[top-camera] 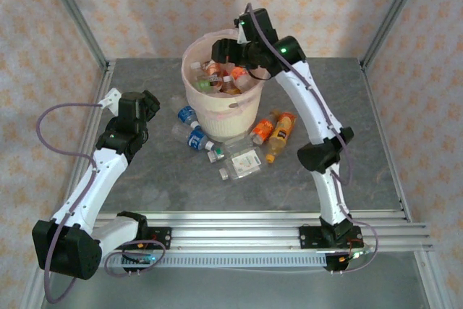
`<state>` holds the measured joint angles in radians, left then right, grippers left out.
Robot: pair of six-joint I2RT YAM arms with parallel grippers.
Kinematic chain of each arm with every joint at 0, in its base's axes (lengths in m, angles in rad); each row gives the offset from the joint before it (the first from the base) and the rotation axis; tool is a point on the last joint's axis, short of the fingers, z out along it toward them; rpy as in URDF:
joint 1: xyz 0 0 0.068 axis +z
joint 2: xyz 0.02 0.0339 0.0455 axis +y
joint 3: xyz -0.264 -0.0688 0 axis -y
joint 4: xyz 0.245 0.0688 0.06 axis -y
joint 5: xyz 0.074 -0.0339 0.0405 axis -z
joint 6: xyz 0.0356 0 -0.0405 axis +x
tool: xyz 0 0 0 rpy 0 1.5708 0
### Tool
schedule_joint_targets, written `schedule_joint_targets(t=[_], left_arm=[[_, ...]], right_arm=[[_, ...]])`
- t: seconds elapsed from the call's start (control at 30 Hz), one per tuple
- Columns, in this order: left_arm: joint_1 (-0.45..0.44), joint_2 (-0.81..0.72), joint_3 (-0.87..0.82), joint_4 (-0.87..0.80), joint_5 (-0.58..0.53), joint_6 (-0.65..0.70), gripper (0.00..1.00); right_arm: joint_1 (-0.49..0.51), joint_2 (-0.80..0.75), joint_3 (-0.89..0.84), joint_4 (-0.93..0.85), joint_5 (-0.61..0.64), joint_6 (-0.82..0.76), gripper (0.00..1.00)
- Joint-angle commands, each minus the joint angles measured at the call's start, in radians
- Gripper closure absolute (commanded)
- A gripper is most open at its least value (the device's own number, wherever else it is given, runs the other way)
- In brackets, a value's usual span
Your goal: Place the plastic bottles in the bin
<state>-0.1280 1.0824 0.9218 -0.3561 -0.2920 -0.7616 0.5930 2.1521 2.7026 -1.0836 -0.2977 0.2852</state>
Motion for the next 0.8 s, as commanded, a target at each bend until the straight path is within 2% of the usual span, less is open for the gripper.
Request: schedule_joint_targets(t=[0.0,0.1,0.33,0.47,0.77], left_arm=[[0.010,-0.025,0.019,-0.029,-0.029,0.004,0.00],[0.011,-0.033,0.017,-0.032,-0.035,0.005,0.00],[0.010,-0.049,0.013,-0.038,-0.038,0.004,0.00],[0.011,-0.056,0.014,-0.045,-0.044,0.007,0.00],[0.011,-0.062,0.010,-0.047,-0.051,0.001,0.00]], right_arm=[[0.002,-0.093,-0.012,-0.075,0.097,-0.056,0.24],[0.003,-0.170,-0.115,-0.077,0.166,-0.068,0.24],[0.002,-0.463,-0.578,0.102,0.273,-0.063,0.23],[0.002,-0.610,-0.779,0.144,0.364,-0.042,0.21],[-0.038,-0.828,-1.089,0.163,0.474,0.047,0.18]])
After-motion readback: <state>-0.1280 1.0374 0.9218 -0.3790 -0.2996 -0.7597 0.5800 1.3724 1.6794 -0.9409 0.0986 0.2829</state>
